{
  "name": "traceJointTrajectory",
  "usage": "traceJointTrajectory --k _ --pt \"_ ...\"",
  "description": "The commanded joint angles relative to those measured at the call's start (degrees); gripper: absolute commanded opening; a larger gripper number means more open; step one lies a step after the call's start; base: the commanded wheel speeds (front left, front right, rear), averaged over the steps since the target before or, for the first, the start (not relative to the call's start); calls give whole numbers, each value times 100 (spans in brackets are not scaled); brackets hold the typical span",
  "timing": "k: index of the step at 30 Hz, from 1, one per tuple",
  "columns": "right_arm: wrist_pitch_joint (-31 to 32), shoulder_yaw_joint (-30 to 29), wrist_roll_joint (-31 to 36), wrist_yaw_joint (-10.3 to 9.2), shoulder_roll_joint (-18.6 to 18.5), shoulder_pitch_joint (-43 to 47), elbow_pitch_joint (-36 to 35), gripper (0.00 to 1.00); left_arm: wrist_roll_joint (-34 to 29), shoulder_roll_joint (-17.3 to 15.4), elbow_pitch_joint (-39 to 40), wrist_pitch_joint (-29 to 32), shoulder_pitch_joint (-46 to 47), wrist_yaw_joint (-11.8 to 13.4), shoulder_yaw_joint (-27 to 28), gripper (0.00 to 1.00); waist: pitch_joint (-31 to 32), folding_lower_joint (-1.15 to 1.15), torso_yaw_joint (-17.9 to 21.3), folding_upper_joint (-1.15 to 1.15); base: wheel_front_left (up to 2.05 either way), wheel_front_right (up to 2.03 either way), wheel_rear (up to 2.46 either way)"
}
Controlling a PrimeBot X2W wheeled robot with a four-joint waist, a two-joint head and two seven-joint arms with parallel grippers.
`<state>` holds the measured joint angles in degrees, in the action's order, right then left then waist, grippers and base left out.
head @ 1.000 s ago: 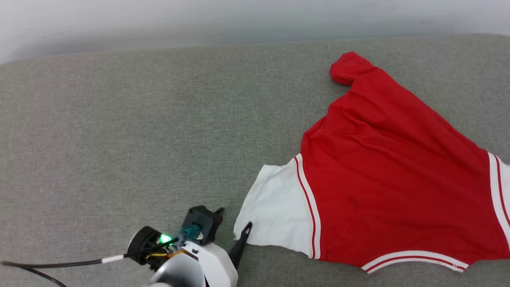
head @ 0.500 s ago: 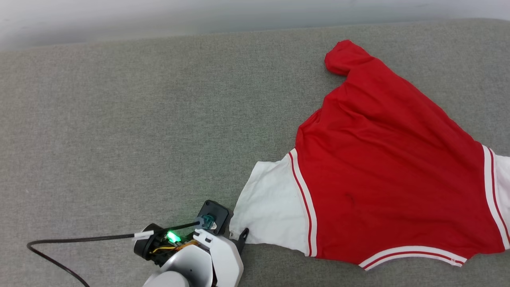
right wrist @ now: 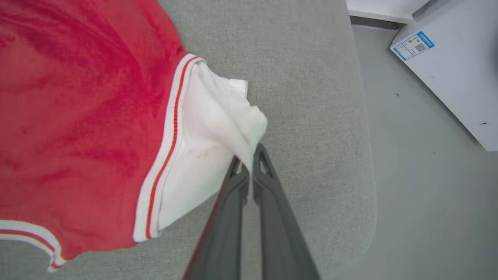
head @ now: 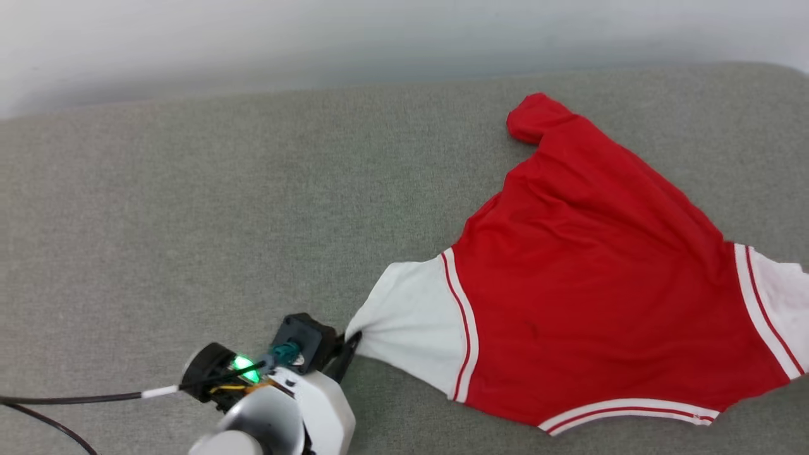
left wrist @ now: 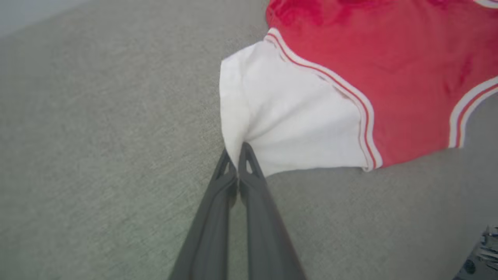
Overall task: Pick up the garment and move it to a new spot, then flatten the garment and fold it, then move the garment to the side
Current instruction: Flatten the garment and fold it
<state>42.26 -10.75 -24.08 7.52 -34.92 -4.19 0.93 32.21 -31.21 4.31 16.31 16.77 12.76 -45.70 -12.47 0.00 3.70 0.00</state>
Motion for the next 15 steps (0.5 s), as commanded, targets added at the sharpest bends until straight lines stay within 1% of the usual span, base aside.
traceJointTrajectory --k 1,6,7,8,12,15 --pt "-67 49 -74 -6 -125 -57 -154 0 2 -171 222 -141 -84 43 142 0 252 0 -7 0 0 0 0" --pt "-54 166 -377 -6 -337 -229 -667 0 17 -733 906 -442 -204 176 595 0 608 0 46 0 0 0 0" --pt "-54 166 -377 -6 -337 -229 -667 0 17 -733 906 -442 -204 176 595 0 608 0 46 0 0 0 0" --pt "-22 145 -413 -6 -368 -280 -769 0 36 -850 1056 -486 -227 212 715 0 672 0 57 0 0 0 0" --pt "80 95 -768 -6 -408 -550 -1148 0 42 -1398 1645 -547 -253 441 1241 0 900 0 106 0 0 0 0" --pt "110 39 -971 -6 -548 -796 -1412 0 119 -1725 2064 -574 -196 582 1653 0 1019 0 124 0 0 0 0"
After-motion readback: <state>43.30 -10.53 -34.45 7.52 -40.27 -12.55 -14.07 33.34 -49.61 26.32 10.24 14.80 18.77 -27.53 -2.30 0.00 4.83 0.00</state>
